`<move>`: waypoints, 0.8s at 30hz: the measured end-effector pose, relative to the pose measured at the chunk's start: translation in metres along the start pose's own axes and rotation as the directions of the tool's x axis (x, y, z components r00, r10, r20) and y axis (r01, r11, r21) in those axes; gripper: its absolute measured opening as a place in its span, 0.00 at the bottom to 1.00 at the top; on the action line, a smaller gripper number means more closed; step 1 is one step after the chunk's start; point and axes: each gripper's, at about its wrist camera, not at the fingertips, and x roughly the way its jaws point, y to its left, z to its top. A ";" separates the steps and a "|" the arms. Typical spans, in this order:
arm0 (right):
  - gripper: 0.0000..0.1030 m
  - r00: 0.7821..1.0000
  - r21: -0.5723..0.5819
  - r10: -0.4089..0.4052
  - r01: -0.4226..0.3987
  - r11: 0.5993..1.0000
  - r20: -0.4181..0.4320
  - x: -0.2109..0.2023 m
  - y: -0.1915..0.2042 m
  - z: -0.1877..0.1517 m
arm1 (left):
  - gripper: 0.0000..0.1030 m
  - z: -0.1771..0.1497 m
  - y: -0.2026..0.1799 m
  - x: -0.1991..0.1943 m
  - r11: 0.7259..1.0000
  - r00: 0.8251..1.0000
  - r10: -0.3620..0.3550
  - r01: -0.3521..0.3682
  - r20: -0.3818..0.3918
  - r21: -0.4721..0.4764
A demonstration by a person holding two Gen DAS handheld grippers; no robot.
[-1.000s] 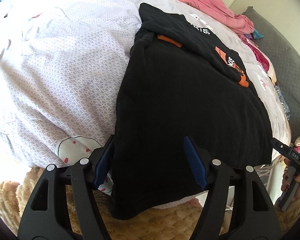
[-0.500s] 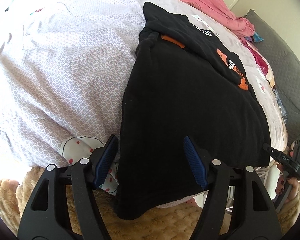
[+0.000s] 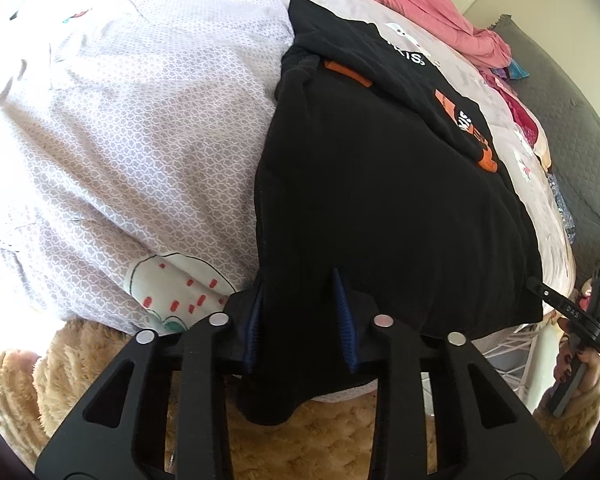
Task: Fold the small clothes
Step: 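Close both tools on the shirt hem, then lift the hem with both tools and fold it toward the collar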
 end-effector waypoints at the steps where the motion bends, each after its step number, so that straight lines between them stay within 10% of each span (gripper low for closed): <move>1: 0.16 1.000 0.003 0.002 -0.002 1.000 -0.003 0.002 -0.001 0.000 | 0.18 0.000 0.000 0.001 1.000 1.000 -0.001 0.001 -0.001 0.000; 6: 0.09 1.000 -0.011 0.005 -0.005 1.000 0.014 -0.002 0.002 0.003 | 0.04 0.004 -0.001 -0.003 0.999 0.999 -0.035 0.035 0.009 -0.007; 24: 0.07 0.938 0.058 0.132 -0.159 0.986 0.321 -0.071 -0.010 0.052 | 0.03 0.049 -0.012 -0.063 0.993 0.969 -0.119 0.122 0.214 0.001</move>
